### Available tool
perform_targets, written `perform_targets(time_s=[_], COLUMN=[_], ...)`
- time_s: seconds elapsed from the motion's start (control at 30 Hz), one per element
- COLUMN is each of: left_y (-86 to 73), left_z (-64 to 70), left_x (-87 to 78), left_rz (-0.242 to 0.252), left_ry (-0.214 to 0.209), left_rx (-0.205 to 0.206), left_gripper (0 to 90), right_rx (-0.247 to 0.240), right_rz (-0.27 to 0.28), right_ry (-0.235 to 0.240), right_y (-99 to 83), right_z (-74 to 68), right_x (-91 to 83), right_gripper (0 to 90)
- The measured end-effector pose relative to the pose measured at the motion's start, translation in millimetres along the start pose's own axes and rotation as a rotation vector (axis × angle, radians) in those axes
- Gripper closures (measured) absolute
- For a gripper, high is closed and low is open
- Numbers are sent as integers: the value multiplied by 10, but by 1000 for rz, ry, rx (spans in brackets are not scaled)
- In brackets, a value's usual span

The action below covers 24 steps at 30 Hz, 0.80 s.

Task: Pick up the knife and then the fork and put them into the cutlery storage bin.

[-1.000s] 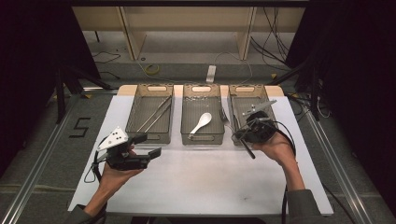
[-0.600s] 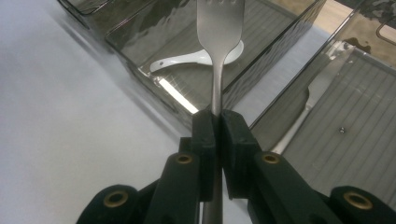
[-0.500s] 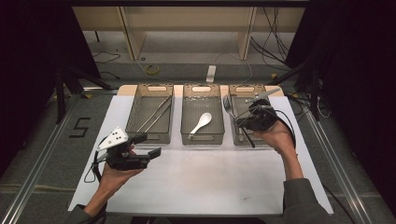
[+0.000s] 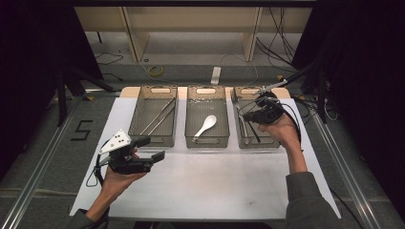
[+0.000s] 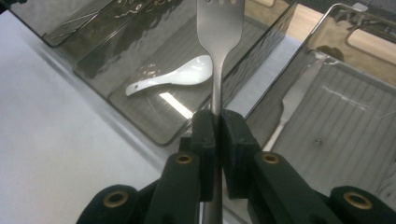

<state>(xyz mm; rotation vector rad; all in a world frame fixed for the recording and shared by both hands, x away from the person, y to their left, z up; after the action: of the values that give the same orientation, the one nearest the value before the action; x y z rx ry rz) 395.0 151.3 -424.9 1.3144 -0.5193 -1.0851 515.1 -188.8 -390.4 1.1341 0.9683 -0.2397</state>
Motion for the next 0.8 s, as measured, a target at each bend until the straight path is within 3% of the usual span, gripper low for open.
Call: perform_targets(time_s=[0.33,0.8], left_y=[0,4], left_z=[1,4], left_x=[-2,0], left_rz=[0,6], left_ry=[-1,-2], left_rx=[-1,-4], left_gripper=[177,178], right_rx=[77,164], right_rz=[31,42], right_ry=[-23,-83], right_y=[126,126], right_z=[197,436], right_x=[22,162], right_gripper=[852,852])
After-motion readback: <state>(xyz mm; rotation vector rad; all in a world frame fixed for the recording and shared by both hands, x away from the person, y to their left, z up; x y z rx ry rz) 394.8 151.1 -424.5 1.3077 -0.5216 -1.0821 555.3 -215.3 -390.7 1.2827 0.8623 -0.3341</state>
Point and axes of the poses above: each handheld gripper's, and its own axes: x roughly forward along the jaws, y roughly out of its top, z roughly to its right, the point moved 7 cm from there along x, roughly forward along the jaws, and after that the axes turned 12 degrees about -y, right-handed, at the moved point
